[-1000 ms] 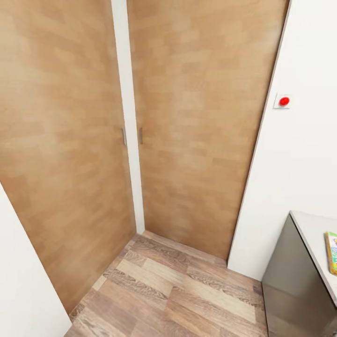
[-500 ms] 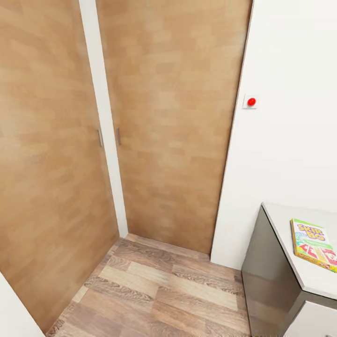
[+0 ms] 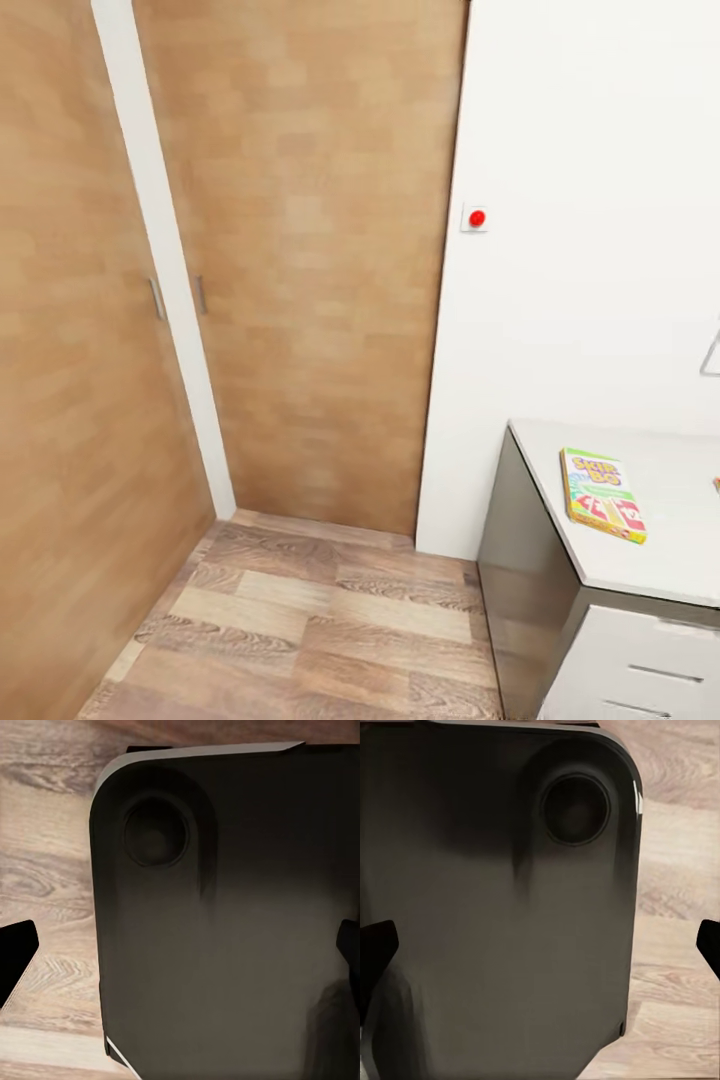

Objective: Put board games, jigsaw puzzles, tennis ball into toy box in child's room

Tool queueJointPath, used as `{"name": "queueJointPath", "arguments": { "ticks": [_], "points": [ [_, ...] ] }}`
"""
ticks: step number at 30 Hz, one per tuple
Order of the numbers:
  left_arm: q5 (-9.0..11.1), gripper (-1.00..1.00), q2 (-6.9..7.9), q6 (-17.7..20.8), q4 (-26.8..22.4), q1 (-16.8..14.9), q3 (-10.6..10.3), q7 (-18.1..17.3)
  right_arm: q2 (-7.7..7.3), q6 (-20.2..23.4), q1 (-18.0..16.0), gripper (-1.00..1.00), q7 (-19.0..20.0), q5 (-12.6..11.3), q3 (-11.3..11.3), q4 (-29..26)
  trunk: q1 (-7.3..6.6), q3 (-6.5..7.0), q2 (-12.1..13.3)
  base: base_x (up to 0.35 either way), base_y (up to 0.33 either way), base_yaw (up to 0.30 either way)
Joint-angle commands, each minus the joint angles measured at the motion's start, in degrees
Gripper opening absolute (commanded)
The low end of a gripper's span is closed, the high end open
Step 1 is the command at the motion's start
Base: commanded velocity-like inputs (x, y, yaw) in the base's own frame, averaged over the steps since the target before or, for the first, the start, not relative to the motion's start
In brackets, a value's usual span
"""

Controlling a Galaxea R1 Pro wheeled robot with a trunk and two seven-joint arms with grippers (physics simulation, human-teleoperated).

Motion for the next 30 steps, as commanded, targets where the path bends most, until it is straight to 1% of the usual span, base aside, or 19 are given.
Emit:
{"name": "queueJointPath", "arguments": {
  "ticks": [1, 30],
  "points": [
    [0.0, 1.00, 0.00, -0.2, 0.0, 0.0, 0.0, 0.0, 0.06, -0.2, 0.0, 1.00, 0.0, -0.1, 0.0, 0.0, 0.00, -0.04, 0.0, 0.000, 0.000, -0.275],
    [0.0, 1.00, 0.00, -0.2, 0.0, 0.0, 0.0, 0.0, 0.15, -0.2, 0.0, 1.00, -0.1, -0.1, 0.0, 0.0, 0.00, -0.04, 0.0, 0.000, 0.000, -0.275]
  ]
}}
